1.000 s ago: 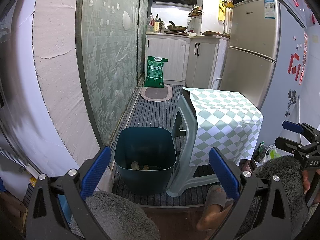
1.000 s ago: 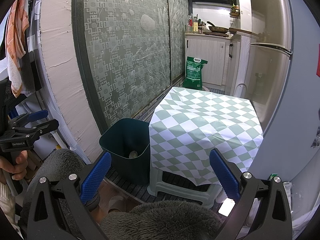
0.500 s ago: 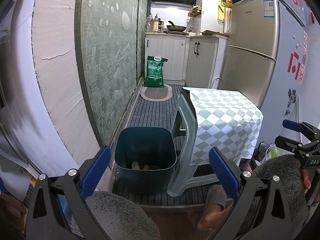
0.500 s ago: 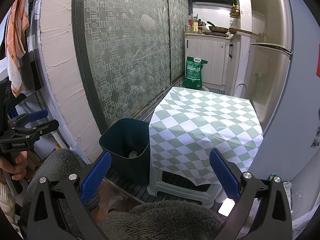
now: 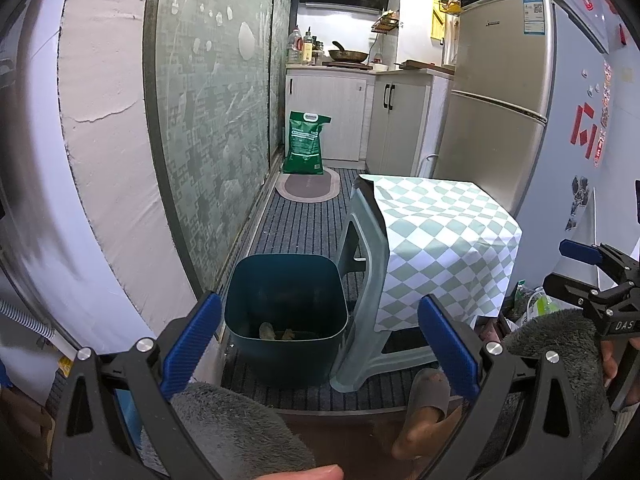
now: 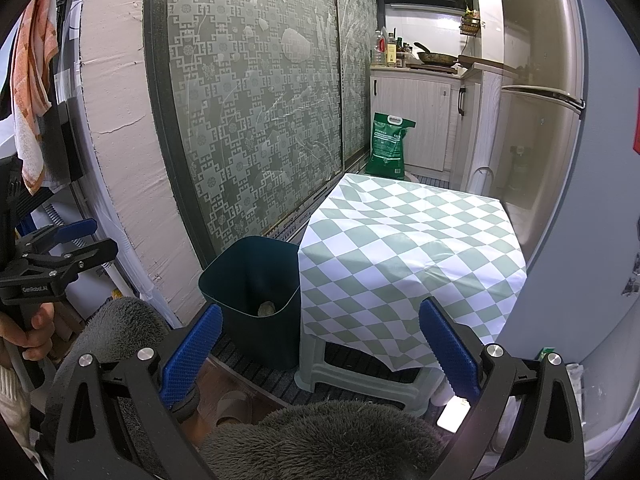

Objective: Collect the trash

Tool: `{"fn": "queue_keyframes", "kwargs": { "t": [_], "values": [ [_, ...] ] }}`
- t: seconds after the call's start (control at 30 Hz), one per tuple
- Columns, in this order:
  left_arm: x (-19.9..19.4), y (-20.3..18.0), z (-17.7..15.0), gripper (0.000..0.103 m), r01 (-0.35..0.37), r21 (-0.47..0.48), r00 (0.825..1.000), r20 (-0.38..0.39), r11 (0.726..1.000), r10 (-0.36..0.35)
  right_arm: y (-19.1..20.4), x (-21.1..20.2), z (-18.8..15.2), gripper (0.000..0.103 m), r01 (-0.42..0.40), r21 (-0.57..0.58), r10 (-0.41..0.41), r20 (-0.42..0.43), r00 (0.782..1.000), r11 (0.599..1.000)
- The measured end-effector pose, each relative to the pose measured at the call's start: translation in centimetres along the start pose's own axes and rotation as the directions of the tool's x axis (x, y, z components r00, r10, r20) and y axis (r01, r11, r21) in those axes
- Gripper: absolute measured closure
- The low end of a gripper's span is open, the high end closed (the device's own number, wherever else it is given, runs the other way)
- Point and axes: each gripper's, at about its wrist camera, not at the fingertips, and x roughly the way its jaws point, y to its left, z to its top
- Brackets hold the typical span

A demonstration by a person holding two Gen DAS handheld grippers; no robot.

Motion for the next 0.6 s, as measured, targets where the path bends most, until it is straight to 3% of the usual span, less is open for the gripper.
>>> {"fn": "queue_keyframes", "kwargs": {
  "t": [0.6],
  "values": [
    [0.05, 0.01, 0.16, 0.003, 0.001, 0.003, 1.0, -0.003, 1.0, -0.001, 0.1, 0.04, 0.04, 0.004, 0.001, -0.001, -0.001, -0.001, 1.0, 1.0]
  ]
}}
